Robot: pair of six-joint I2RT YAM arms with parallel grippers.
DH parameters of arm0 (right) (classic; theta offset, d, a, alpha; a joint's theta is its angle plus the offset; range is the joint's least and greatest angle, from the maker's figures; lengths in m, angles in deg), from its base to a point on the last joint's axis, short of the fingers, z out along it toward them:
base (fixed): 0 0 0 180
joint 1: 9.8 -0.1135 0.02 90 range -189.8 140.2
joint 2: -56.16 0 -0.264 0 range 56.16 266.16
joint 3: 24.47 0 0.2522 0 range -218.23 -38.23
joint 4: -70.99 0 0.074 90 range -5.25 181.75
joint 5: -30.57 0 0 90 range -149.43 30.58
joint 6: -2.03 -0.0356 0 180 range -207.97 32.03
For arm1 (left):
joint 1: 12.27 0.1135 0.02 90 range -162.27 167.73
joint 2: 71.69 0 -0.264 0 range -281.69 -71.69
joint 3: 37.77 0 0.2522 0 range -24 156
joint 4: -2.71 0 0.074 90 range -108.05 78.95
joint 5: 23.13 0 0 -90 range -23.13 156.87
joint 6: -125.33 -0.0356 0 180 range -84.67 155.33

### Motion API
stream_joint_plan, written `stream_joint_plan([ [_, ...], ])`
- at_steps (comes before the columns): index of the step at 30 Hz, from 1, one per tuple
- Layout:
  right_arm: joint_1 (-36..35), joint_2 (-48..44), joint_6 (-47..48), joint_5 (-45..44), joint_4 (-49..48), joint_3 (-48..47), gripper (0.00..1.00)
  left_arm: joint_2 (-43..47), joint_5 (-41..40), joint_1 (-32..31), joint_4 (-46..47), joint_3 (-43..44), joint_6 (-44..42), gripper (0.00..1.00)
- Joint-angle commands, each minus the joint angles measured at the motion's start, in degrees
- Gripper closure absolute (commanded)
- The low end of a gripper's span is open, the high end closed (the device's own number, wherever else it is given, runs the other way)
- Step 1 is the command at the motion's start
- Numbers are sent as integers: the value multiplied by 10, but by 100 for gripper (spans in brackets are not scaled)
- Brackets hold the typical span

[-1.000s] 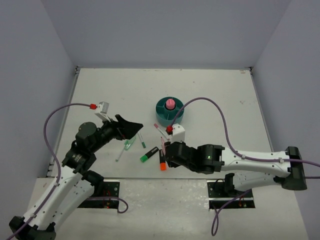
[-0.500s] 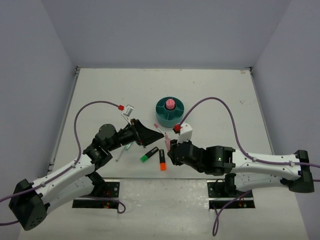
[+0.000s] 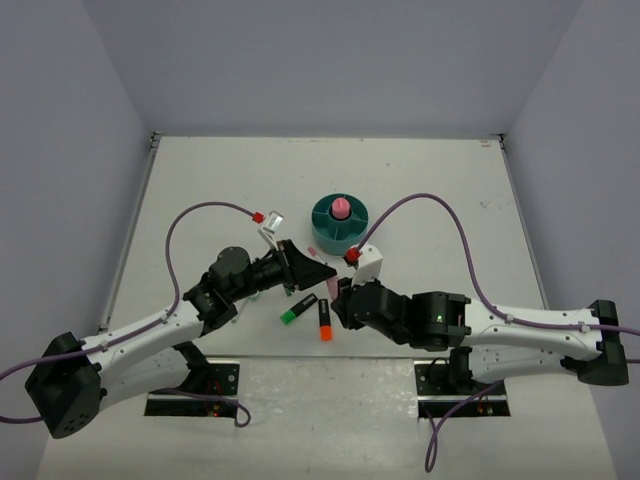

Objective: Sort the stationery into containers
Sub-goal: Close the pen cap on the pen.

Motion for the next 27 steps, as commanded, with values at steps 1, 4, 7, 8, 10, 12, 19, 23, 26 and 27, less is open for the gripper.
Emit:
stream_joint_plan([
  [1,-2,-3,11,-3,-35,-26,100,4,-13,-4,44,25,6,69],
  [4,-2,8,13,5,-36,-30,100,3,-13,-4,47,25,7,76],
  [7,-2,12,16,10,-42,-29,100,0,-14,-4,45,25,7,89],
  [8,-3,12,17,11,-44,-27,100,0,-17,-4,43,25,7,97],
  [10,-3,10,19,20,-55,-18,100,1,-30,-5,26,30,2,100],
  [12,-3,10,22,33,-64,-7,100,5,-47,-5,5,36,-3,100],
  [19,-33,39,3,61,-83,36,100,56,-144,-3,-109,97,-56,100],
  [23,-51,56,-18,64,-92,56,100,84,-177,2,-138,130,-77,100],
  [26,-53,61,-37,52,-67,44,51,79,-157,1,-131,136,-85,100],
  [27,-53,59,-53,34,-43,32,17,71,-134,2,-122,137,-85,100],
])
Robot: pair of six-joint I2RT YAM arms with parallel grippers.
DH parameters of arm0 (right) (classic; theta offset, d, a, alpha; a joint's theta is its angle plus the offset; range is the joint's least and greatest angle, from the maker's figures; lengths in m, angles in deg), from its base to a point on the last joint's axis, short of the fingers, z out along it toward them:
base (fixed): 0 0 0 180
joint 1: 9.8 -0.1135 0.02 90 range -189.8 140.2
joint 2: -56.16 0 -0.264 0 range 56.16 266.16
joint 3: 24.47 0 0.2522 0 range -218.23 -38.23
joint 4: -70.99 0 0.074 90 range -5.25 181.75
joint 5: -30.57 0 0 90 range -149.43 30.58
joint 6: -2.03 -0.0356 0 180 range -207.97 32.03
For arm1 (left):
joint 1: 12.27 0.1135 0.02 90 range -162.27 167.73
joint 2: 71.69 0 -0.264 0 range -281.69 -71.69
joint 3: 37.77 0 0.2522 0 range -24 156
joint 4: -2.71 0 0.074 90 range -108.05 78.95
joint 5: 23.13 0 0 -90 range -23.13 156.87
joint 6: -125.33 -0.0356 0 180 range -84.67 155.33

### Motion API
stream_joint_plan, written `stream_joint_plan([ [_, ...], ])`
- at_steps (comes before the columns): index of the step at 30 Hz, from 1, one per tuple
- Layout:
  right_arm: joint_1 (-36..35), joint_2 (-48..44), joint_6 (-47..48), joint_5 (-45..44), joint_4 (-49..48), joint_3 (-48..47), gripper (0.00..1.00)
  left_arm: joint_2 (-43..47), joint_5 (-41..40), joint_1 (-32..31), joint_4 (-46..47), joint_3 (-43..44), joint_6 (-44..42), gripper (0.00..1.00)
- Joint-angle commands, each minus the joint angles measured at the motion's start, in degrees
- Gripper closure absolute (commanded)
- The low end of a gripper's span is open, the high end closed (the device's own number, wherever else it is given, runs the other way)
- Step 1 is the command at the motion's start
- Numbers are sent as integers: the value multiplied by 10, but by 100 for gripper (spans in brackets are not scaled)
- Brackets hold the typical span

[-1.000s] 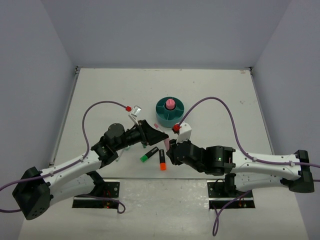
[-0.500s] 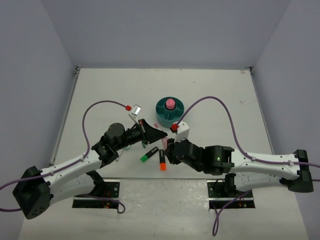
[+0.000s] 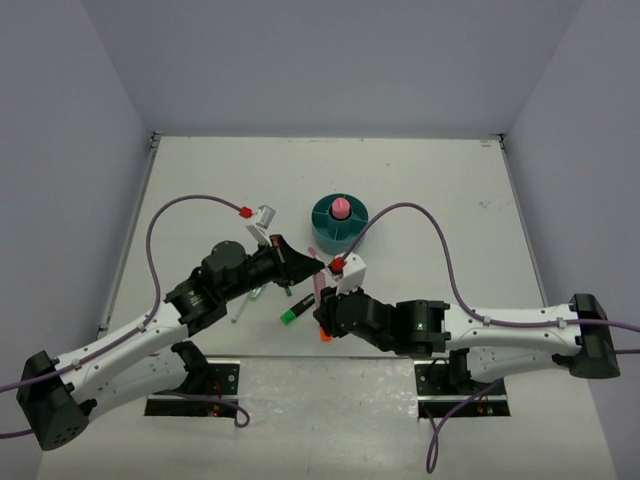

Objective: Sort the stationery into containers
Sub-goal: Close the pen cap on the pen.

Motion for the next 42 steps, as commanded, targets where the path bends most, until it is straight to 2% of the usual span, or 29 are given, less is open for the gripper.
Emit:
stream_joint_plan([
  [1,-26,9,-48,23,72,-2,16,0,-28,13,92,56,-25,100],
  [3,-26,-16,-41,21,81,-9,12,-8,6,13,112,41,-18,100],
  [6,-24,-73,-6,71,11,12,22,-14,43,13,162,7,-18,100],
  [8,-3,-96,-9,101,0,15,29,-17,57,13,185,-7,-18,100],
  [12,66,-154,-28,185,-55,51,43,-29,92,13,259,-31,1,100],
  [13,98,-167,-32,229,-70,62,45,-34,103,13,266,-31,5,100],
  [17,164,-224,-44,297,-137,110,50,-45,135,13,318,-39,23,100],
  [23,194,-212,-58,311,-138,112,49,-58,150,12,341,-41,43,100],
  [28,198,-210,-58,311,-187,125,50,-72,161,11,356,-46,52,100],
  [33,212,-219,-56,284,-193,115,52,-92,183,6,400,-59,72,100],
  [38,230,-222,-60,286,-203,109,52,-102,183,-4,404,-65,69,100],
  [42,231,-197,-68,297,-206,102,57,-107,180,-11,410,-65,66,100],
])
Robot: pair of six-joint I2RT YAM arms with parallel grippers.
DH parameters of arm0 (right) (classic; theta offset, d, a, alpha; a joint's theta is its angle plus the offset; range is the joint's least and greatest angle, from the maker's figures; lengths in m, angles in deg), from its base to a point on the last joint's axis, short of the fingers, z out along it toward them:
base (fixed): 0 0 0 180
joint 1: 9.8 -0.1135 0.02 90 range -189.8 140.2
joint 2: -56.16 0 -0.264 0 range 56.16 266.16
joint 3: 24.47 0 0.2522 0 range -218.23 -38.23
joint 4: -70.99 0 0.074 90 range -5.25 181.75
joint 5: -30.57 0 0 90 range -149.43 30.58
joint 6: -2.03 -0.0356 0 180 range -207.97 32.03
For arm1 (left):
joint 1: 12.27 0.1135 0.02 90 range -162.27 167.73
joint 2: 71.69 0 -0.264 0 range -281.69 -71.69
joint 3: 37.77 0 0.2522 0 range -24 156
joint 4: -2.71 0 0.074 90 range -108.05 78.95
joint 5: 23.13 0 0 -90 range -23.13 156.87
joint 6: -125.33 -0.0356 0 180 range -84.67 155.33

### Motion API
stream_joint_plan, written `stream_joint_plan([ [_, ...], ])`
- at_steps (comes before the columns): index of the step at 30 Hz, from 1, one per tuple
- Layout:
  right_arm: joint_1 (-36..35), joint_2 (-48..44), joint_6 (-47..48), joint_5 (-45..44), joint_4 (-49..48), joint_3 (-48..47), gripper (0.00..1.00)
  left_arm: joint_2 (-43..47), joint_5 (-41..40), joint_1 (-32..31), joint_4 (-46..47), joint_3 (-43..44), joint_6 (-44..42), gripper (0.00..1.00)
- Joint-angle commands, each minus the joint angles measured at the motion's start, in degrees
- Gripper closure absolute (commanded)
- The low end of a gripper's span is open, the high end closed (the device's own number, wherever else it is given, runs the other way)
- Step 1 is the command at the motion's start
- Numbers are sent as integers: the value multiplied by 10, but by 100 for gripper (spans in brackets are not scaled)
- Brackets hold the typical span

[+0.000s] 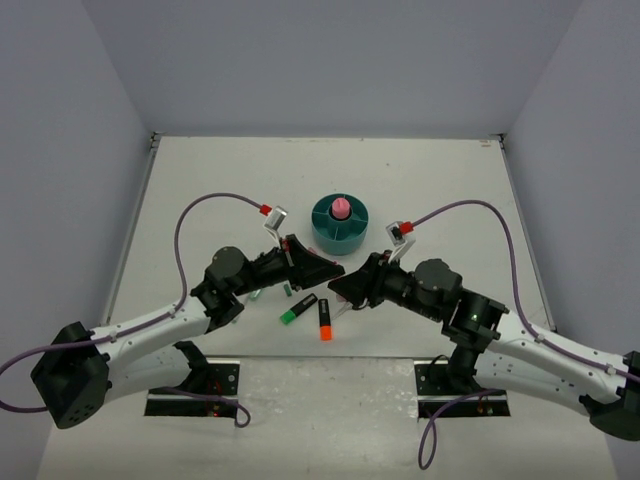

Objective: Sort the stationery into containers
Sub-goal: Close the pen cap on the pen.

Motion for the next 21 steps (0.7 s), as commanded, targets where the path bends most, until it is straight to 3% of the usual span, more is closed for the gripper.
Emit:
stream_joint_plan([
  [1,3,20,-18,3,-37,-18,61,-4,10,-10,46,0,0,100],
  [10,4,9,-19,-5,-73,16,100,2,13,-14,6,13,-32,100],
  [17,4,-11,-3,17,-87,46,100,56,-39,-14,-136,74,-144,68],
  [21,4,-25,6,36,-107,60,100,69,-55,-14,-172,99,-179,52],
])
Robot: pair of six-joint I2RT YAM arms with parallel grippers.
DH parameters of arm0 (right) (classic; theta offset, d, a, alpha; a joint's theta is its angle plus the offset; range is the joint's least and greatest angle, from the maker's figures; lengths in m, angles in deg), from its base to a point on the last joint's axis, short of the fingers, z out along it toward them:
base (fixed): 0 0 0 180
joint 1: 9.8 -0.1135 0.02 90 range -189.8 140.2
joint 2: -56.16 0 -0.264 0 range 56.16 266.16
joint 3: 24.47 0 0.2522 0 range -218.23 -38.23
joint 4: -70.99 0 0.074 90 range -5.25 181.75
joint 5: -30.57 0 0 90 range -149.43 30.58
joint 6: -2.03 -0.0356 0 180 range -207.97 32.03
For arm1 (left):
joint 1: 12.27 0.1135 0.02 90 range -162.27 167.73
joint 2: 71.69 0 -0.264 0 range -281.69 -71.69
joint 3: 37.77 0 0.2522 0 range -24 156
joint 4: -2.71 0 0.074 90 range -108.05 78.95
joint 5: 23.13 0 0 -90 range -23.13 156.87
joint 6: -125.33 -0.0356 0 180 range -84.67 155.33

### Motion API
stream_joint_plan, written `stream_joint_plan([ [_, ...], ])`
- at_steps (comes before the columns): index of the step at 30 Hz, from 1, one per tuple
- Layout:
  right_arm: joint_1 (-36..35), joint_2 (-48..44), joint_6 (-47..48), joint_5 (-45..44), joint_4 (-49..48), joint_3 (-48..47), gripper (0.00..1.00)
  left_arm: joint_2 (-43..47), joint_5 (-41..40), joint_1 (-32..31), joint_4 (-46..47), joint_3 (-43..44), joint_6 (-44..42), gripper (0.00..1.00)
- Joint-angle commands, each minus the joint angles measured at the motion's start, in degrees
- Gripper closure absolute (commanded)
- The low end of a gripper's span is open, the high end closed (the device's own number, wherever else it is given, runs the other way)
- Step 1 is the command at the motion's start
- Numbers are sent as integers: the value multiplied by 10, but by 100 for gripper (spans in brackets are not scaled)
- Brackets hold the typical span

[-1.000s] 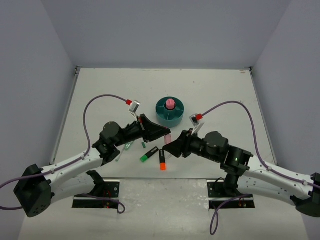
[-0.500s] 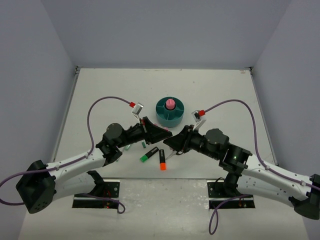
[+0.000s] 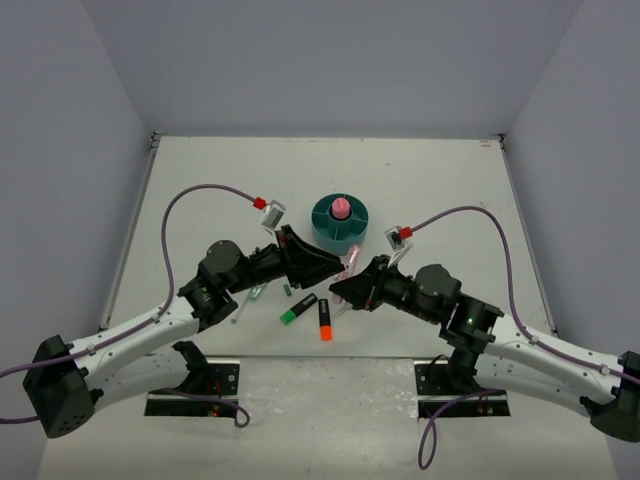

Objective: Sort the stationery into containers
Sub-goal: Close the pen cap on the pen.

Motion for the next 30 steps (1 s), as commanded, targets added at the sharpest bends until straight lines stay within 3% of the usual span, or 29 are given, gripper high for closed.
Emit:
stream_joint_plan([
  [1,2,-15,17,21,-45,13,100,19,-24,-3,-45,46,-68,43],
  [3,2,-14,24,25,-46,12,100,16,-28,-3,-50,53,-68,26],
  [7,2,-14,39,30,-47,14,100,20,-64,-4,-68,60,-73,8],
  [11,2,-26,76,69,-51,16,100,27,-76,-3,-75,60,-83,2],
  [20,1,-34,164,246,-28,-14,100,15,98,-3,92,26,-89,13],
  [22,1,-28,172,270,-26,-17,100,1,133,-3,134,22,-68,21],
  [26,1,-24,180,288,-33,-19,100,-27,174,-3,191,21,-35,47],
  [30,1,-29,189,287,-26,-26,100,-50,204,-3,209,19,-15,51],
])
